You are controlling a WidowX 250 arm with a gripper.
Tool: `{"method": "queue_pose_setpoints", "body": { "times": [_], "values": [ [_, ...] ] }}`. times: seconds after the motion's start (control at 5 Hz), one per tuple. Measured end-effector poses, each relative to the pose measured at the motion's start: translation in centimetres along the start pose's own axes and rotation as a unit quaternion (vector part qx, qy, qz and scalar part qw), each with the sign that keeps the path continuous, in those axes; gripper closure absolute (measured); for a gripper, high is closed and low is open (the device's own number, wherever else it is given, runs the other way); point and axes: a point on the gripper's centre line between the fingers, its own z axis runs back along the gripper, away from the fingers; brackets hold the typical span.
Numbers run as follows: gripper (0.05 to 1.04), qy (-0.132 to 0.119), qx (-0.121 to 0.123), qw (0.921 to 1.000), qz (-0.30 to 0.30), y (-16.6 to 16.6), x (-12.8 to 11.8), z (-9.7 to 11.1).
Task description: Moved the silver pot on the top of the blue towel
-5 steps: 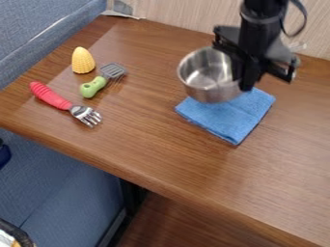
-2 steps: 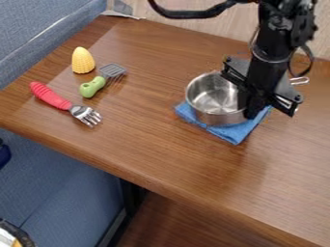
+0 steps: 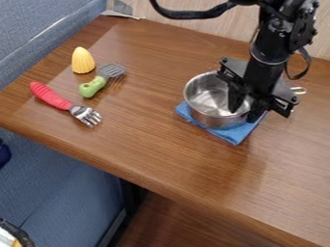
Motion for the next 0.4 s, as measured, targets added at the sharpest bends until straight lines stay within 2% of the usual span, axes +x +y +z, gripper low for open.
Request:
{"method": "queue_pose_setpoints", "body": {
  "times": [0.2, 0.4],
  "values": [
    [0.208, 0.001, 0.0, 1.0, 0.002, 0.1, 0.0, 0.0],
    [0.069, -0.015, -0.009, 0.9998, 0.008, 0.3, 0.2, 1.5]
  ]
}}
